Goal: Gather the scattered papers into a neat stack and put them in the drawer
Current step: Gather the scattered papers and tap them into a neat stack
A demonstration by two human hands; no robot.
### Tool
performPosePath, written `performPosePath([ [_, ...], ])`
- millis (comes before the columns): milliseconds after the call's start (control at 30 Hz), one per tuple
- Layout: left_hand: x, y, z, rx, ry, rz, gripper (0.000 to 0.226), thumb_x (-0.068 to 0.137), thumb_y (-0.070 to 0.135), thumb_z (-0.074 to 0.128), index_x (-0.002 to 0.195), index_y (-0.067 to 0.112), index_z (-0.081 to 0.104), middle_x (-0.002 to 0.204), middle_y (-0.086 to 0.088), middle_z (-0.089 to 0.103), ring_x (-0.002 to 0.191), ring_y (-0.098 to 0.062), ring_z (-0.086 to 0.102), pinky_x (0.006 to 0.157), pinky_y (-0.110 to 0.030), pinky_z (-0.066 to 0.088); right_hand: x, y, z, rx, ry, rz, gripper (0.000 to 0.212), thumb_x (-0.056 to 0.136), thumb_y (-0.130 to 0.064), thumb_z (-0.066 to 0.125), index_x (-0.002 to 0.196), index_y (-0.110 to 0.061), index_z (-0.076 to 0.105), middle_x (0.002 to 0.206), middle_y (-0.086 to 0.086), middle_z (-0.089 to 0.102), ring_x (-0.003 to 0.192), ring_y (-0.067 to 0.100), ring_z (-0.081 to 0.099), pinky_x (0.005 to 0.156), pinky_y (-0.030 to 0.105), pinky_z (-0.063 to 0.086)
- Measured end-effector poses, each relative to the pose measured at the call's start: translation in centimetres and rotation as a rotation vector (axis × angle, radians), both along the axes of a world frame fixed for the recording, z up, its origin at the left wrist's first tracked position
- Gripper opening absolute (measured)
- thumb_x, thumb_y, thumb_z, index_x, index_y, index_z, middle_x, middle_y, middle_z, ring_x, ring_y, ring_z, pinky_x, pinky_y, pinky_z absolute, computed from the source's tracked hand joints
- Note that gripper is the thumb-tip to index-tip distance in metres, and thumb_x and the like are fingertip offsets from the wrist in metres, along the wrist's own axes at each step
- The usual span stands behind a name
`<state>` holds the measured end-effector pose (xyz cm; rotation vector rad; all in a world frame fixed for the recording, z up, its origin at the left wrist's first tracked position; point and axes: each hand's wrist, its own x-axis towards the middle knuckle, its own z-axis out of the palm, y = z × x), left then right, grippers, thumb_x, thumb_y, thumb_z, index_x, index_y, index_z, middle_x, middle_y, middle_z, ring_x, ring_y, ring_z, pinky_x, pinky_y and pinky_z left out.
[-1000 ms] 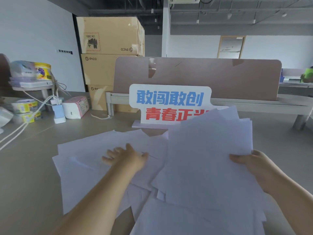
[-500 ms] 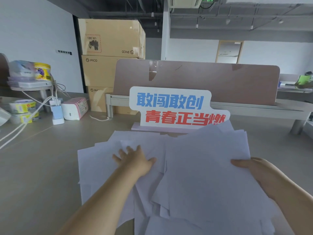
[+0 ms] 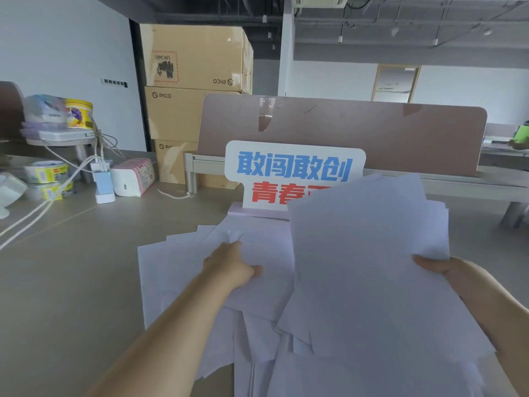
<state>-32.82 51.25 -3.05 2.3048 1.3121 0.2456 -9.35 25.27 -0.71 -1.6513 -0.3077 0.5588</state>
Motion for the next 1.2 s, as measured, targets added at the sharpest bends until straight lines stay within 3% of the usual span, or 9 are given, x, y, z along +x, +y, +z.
performPosePath([
  [100, -0.1, -0.1, 0.3, 0.11, 0.141, 0.137, 0.073, 0.075, 0.063, 0.061, 0.131, 0.017, 0.05, 0.138, -0.006, 0.05, 0.129, -0.028, 0.044, 0.101, -0.038, 0.037, 0.4, 0.1, -0.9, -0.064, 0.003, -0.013, 0.039, 0.063, -0.019, 0.081, 0.095, 0.001, 0.074, 0.076, 0.018, 0.077, 0.06, 0.036, 0.073, 0.073, 0.048, 0.057],
  [200, -0.3, 0.0, 0.5, 0.113, 0.167, 0.137, 0.064, 0.078, 0.06, 0.06, 0.129, 0.022, 0.056, 0.14, -0.005, 0.048, 0.132, -0.027, 0.04, 0.102, -0.038, 0.035, 0.5, 0.4, -1.3, -0.136, 0.019, 0.048, 0.049, 0.039, -0.026, 0.09, 0.081, -0.002, 0.077, 0.071, 0.017, 0.076, 0.056, 0.034, 0.073, 0.062, 0.038, 0.055],
  [533, -1.0, 0.6, 2.0, -0.046, 0.1, 0.202, 0.065, 0.077, 0.036, 0.075, 0.128, 0.007, 0.049, 0.126, -0.009, 0.057, 0.118, -0.026, 0.055, 0.083, -0.029, 0.045, -0.7, 0.7, -0.4, -0.143, -0.03, 0.006, 0.015, 0.079, -0.009, 0.071, 0.088, 0.003, 0.071, 0.061, 0.013, 0.075, 0.059, 0.031, 0.071, 0.064, 0.038, 0.051],
  [667, -1.7, 0.4, 2.3, -0.009, 0.047, 0.131, 0.032, 0.085, 0.007, 0.056, 0.116, 0.0, 0.055, 0.095, -0.01, 0.06, 0.08, -0.024, 0.057, 0.056, -0.025, 0.036, -0.9, 0.5, -0.4, -0.125, -0.018, 0.012, 0.017, 0.079, -0.01, 0.071, 0.09, 0.003, 0.072, 0.067, 0.015, 0.076, 0.052, 0.033, 0.072, 0.063, 0.038, 0.052],
  [767, -2.1, 0.9, 2.2, 0.112, -0.026, -0.007, 0.031, 0.076, -0.012, 0.037, 0.092, 0.0, 0.061, 0.117, -0.001, 0.035, 0.1, -0.02, 0.06, 0.057, -0.026, 0.023, -1.1, 0.4, -0.1, -0.088, -0.022, 0.007, 0.036, 0.07, -0.017, 0.079, 0.097, 0.006, 0.071, 0.064, 0.013, 0.076, 0.062, 0.034, 0.072, 0.071, 0.041, 0.053],
  [800, -2.4, 0.9, 2.4, 0.135, -0.045, -0.053, 0.03, 0.073, -0.013, 0.035, 0.073, 0.008, 0.055, 0.075, 0.004, 0.021, 0.085, -0.012, 0.021, 0.055, -0.026, 0.019, -1.2, 0.0, 0.1, -0.089, -0.035, 0.016, 0.046, 0.062, -0.023, 0.084, 0.096, 0.007, 0.071, 0.062, 0.013, 0.075, 0.061, 0.034, 0.072, 0.071, 0.041, 0.053],
  [833, -2.4, 1.2, 2.7, 0.151, -0.041, -0.086, 0.031, 0.071, -0.014, 0.034, 0.066, 0.012, 0.049, 0.072, 0.002, 0.024, 0.058, -0.027, 0.03, 0.053, -0.025, 0.017, -1.2, -0.2, 0.2, -0.08, -0.046, 0.033, 0.051, 0.058, -0.025, 0.087, 0.094, 0.007, 0.071, 0.06, 0.012, 0.075, 0.055, 0.033, 0.072, 0.068, 0.039, 0.052],
  [1067, 0.6, 5.1, 4.9, 0.235, 0.136, -0.379, 0.039, 0.08, -0.008, 0.038, 0.075, 0.024, 0.06, 0.075, 0.003, 0.054, 0.072, -0.025, 0.05, 0.058, -0.025, 0.035, -1.6, -0.9, 1.7, -0.085, 0.004, 0.141, 0.043, 0.06, -0.019, 0.078, 0.095, 0.005, 0.072, 0.082, 0.023, 0.076, 0.063, 0.039, 0.073, 0.072, 0.044, 0.055],
  [1200, 3.7, 4.8, 5.0, 0.326, -0.169, -0.372, 0.032, 0.088, 0.001, 0.054, 0.112, 0.017, 0.066, 0.113, -0.005, 0.061, 0.108, -0.028, 0.058, 0.079, -0.027, 0.044, -1.4, -0.6, 1.3, -0.129, 0.016, 0.152, 0.041, 0.061, -0.013, 0.077, 0.097, 0.006, 0.072, 0.091, 0.027, 0.075, 0.072, 0.045, 0.072, 0.078, 0.052, 0.056],
])
